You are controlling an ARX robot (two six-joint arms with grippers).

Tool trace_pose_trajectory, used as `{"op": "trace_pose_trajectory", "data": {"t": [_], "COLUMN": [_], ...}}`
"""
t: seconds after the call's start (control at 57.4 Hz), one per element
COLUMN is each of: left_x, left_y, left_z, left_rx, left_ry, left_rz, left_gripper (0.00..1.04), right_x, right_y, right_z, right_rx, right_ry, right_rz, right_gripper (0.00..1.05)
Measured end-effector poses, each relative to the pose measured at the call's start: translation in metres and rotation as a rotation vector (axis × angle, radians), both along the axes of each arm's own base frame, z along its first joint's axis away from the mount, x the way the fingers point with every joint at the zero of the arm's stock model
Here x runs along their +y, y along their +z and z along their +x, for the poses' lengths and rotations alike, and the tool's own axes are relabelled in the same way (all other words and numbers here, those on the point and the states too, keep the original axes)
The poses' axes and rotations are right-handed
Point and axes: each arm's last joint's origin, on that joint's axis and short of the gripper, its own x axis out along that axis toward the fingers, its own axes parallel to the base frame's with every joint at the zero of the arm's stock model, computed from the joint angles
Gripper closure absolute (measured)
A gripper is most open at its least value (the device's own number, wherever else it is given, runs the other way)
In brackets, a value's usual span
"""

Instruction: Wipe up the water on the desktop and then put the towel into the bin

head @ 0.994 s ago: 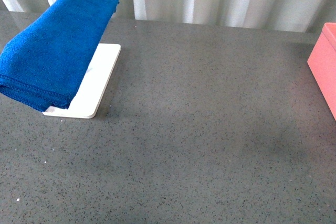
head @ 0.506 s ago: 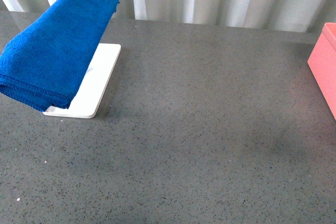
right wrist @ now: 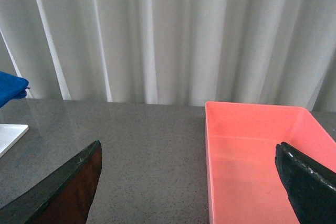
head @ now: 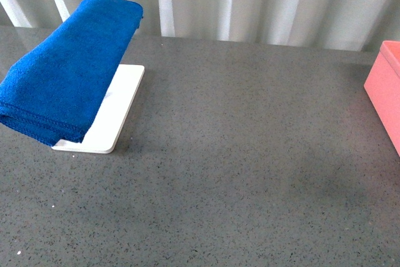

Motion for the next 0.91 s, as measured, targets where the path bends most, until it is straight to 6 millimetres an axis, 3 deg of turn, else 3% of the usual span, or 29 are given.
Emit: {"op": "trace_pose_trajectory", "data": {"t": [0.087,0.157,0.227,0.296,0.418,0.697,0.906], "left_x": [0.0,0.002,0.006,0.009,0.009,-0.011,-0.03], "left_y": [-0.003,-0.001,0.015,0.043,0.068,0.082,0.079], "left_z": [0.007,0.016,0.03,0.06,0.109,0.229,0.289], "left_rx": [0.173,0.186,0.144,0.089,0.118,0.347,0.47], "left_ry": [0.046,0.043,0.029,-0.047,-0.153,-0.244,-0.301], "left_rz": [-0.171,-0.244,-0.276,-0.269,-0.212,0.003,0.144], "left_gripper": [0.07,0.07,0.07,0.07,0.07,0.07,0.07], "right_x": [0.0,0.0,0.0,0.0,0.0,0.0,0.0], "right_y": [0.0,0.0,0.0,0.0,0.0,0.0,0.0], "right_z": [0.0,0.0,0.0,0.0,0.0,0.0,0.0], "right_rx": [0.0,0.0,0.0,0.0,0.0,0.0,0.0], "right_ry": [0.0,0.0,0.0,0.0,0.0,0.0,0.0], "right_rz": [0.0,0.0,0.0,0.0,0.0,0.0,0.0], "right_gripper": [0.07,0.07,0.07,0.07,0.07,0.07,0.07]}}
